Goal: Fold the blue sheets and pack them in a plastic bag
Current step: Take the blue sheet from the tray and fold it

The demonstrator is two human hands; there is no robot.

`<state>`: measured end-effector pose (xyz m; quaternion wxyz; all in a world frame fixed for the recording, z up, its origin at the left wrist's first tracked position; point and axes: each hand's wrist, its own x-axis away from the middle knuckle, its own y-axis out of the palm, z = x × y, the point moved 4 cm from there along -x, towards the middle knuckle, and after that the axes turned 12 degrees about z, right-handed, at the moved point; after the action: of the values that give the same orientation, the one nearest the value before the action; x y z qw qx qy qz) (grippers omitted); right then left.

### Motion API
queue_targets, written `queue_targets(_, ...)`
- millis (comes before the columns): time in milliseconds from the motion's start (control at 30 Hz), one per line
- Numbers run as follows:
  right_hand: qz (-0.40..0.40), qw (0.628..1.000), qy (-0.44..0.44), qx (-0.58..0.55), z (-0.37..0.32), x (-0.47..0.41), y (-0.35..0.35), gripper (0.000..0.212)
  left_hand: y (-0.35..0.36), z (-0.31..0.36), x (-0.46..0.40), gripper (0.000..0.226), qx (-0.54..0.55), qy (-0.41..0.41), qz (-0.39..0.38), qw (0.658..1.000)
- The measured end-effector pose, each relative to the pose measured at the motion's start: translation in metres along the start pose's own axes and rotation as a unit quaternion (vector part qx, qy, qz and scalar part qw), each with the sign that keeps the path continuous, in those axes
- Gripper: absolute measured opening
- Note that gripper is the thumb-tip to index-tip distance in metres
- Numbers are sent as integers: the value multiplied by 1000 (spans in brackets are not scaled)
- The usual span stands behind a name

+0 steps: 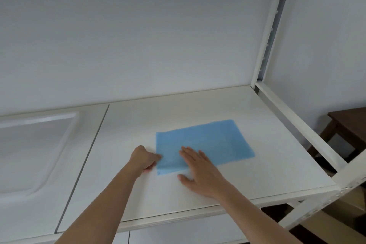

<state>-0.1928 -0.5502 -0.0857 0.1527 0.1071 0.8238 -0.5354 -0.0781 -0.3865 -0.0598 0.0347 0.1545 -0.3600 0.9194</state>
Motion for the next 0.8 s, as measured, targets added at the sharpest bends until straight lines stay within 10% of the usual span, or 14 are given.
queue_targets(233,41,998,12,47,-9,7,6,66,6,4,6,22,-19,-27,0,999)
queue_targets(533,128,987,86,50,-6,9,5,54,12,36,39,11,315,-164,-187,916)
queue_targets(700,169,980,94,-42,1,7,-5,30,7,36,44,21,364,-118,-282,880)
queue_targets(800,163,971,117,-130,9,12,-16,27,11,22,34,22,330,-61,-206,919)
